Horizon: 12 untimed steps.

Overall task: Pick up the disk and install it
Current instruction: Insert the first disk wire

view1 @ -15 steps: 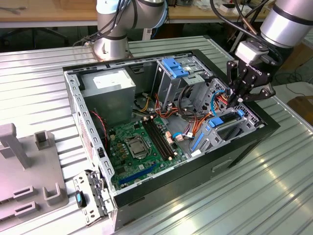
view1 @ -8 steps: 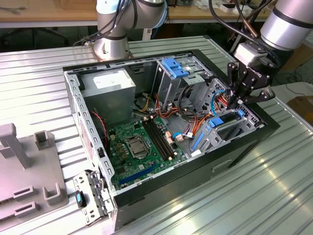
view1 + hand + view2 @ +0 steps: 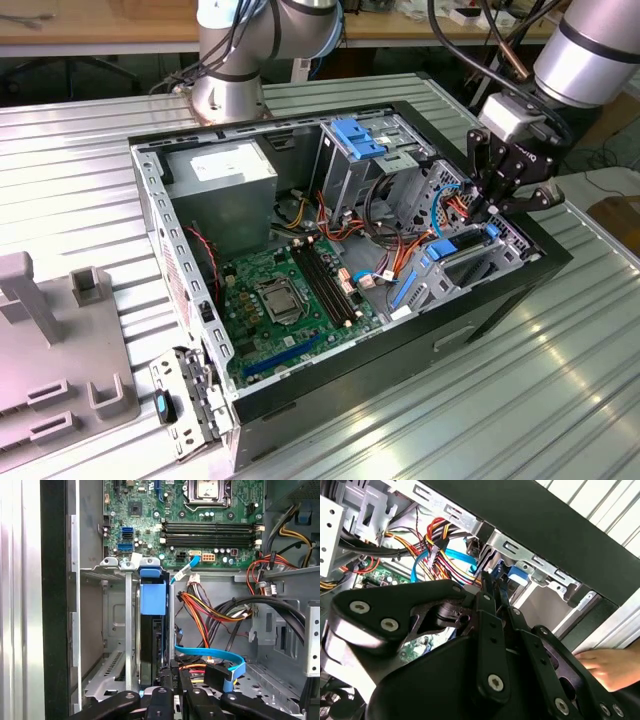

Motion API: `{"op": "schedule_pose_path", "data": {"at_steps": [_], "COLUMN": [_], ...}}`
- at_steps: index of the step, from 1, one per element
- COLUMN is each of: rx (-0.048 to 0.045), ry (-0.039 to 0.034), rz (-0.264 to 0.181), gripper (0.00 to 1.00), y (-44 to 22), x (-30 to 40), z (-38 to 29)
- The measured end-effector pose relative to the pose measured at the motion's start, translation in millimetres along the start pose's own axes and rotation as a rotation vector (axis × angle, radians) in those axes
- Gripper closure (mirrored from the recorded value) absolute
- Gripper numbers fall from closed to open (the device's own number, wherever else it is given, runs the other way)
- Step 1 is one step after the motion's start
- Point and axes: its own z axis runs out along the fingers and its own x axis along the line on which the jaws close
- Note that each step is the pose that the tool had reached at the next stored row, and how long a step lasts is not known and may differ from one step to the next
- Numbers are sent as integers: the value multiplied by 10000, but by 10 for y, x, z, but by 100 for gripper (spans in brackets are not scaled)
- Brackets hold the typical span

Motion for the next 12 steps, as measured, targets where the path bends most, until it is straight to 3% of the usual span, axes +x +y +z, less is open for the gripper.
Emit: {"op": "schedule_pose_path", "data": {"at_steps": [5,6,8,12], "rx": [35,96,455,487], "ry": [9,-12,-18,-42], "rz": [181,197,192,201], "gripper": [83,83,83,83], "y": [3,11,37,45], "x": [0,3,4,15], "z": [0,-1,-1,-2]}}
